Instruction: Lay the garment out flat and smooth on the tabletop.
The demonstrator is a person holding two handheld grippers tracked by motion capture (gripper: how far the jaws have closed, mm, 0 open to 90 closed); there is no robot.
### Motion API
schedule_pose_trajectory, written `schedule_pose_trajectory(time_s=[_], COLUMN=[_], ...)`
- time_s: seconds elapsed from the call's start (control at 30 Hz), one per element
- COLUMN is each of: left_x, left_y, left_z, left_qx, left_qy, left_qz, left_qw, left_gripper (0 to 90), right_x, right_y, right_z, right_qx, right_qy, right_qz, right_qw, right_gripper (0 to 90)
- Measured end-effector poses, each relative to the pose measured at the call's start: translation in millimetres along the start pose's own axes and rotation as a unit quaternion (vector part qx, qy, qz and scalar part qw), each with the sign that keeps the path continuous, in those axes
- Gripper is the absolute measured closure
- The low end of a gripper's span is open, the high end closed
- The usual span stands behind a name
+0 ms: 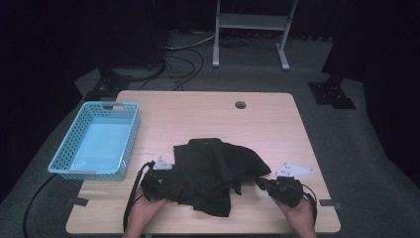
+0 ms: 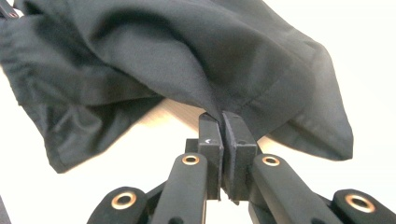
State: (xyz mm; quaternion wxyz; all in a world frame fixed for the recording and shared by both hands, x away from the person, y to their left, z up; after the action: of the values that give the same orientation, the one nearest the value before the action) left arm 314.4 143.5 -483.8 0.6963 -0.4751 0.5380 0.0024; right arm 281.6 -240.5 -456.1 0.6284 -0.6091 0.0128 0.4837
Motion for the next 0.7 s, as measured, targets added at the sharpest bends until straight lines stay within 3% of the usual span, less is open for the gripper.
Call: schedule_pose_trajectory(time_s=[0.7], left_x=[0.7], left_y=[-0.2], left_z=[-1.2], left_qx=[0.000], left_qy=[-0.006], left_qz=[-0.001], left_qw=[1.0000], left_gripper=[9.7], right_x=[-35.2], right_y=[39.2], right_z=[-40.1], right_qx=[0.052], right_qy=[0.048], right_qz=[0.001], right_qw=[0.9975], right_gripper=[87.2])
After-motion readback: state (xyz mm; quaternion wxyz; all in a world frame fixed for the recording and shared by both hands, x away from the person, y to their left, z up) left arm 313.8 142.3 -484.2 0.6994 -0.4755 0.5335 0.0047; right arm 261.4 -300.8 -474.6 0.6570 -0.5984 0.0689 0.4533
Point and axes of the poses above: each handheld gripper's, and its own axes: x roughly forward along the jaws, y roughly out of its underside, z roughly to its left, the point moved 2 cm from there along x, roughly forward along the jaws, and after that the axes turned 9 degrees about x, right-handed, at the moved point
